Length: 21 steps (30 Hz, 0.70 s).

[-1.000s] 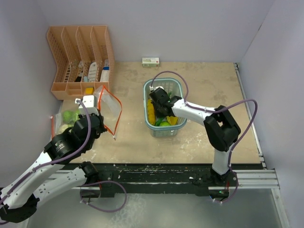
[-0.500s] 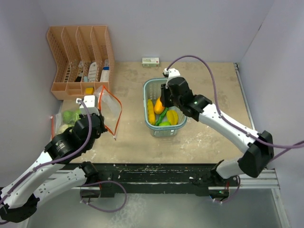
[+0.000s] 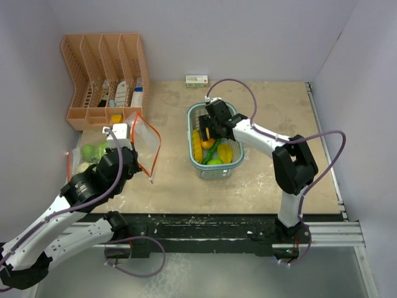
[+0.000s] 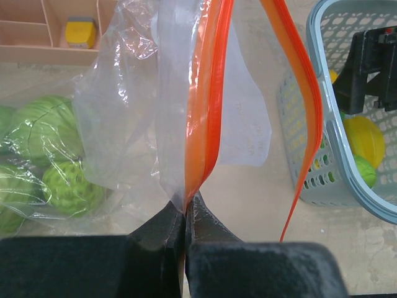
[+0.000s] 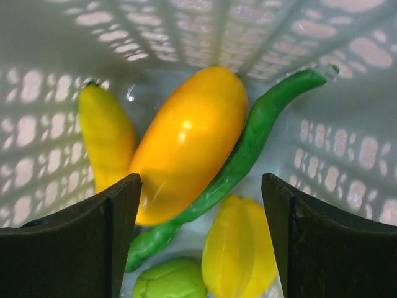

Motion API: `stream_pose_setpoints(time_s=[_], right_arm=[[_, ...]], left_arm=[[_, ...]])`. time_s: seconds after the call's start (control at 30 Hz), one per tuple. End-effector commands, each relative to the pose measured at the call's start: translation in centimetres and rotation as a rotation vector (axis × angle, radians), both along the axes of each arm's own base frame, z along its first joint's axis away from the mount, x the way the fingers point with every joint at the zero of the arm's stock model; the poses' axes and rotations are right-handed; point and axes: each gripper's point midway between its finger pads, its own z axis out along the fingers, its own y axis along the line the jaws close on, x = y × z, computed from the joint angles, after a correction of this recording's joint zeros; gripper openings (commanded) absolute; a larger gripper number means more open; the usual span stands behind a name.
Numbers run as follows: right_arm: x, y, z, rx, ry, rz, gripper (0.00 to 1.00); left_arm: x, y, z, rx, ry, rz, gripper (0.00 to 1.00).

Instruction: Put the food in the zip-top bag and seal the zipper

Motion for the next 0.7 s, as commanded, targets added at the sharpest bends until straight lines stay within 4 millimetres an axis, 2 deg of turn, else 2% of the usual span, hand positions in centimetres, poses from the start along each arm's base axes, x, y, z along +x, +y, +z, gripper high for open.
stream_pose_setpoints(time_s=[0.0, 0.27, 0.43, 0.57, 0.67], right_arm=[[2.9, 1.0, 1.9, 0.065, -0.047, 0.025, 0.8], [2.9, 2.3, -2.9, 0.109, 0.036, 0.05, 0.76], [2.5, 1.8, -5.6, 0.075, 0.082, 0.026, 0.7], [1.9, 1.2, -5.3, 0.072, 0.081, 0.007, 0.48], [1.7, 0.6, -2.6, 0.089, 0.028, -0.007, 0.31]], left_arm=[[0.4, -0.5, 2.5, -0.035, -0.054, -0.019, 0.0], [0.9, -1.3, 2.1, -0.024, -0.044, -0.038, 0.0], [0.9, -1.5, 1.9, -0.017, -0.035, -0.047, 0.0], [0.8, -1.3, 1.7, -0.019, -0.037, -0.043, 0.0], [0.8, -1.2, 1.5, -0.018, -0.036, -0.038, 0.0]])
